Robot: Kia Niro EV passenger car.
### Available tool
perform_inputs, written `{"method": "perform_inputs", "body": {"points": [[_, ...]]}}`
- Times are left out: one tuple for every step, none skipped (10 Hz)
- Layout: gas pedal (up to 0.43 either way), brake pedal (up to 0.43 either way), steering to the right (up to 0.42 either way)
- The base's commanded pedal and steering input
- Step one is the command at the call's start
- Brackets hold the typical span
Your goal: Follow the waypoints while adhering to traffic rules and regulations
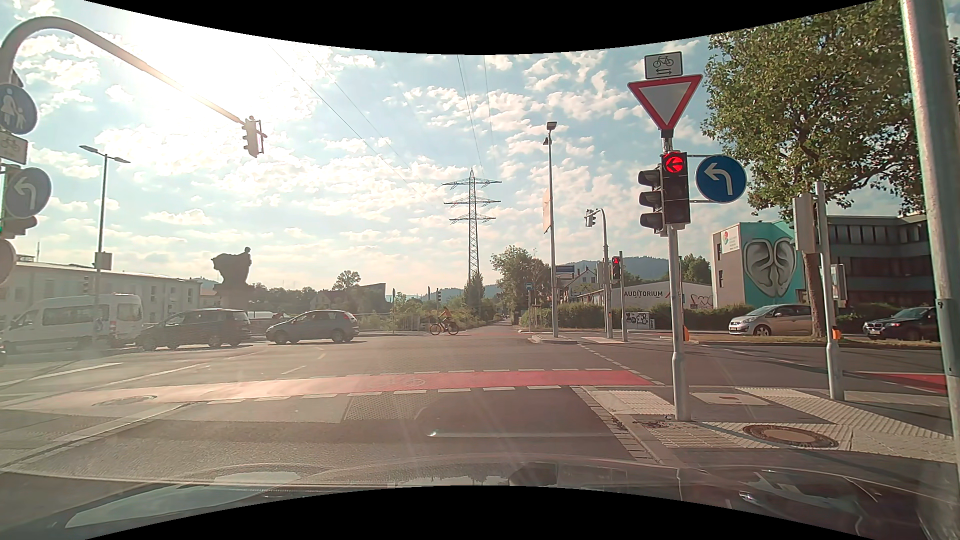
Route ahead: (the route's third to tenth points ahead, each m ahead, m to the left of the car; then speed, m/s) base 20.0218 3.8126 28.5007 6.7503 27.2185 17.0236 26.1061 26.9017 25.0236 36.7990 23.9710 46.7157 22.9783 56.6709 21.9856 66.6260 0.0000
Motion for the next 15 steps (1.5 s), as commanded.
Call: {"method": "perform_inputs", "body": {"points": [[0.000,0.226,-0.009],[0.000,0.232,-0.008],[0.000,0.232,-0.008],[0.000,0.226,-0.009],[0.000,0.232,-0.009],[0.000,0.232,-0.009],[0.000,0.226,-0.009],[0.000,0.232,-0.009],[0.000,0.232,-0.009],[0.000,0.232,-0.008],[0.000,0.232,-0.008],[0.000,0.232,-0.008],[0.000,0.232,-0.008],[0.000,0.232,-0.008],[0.000,0.226,-0.009]]}}
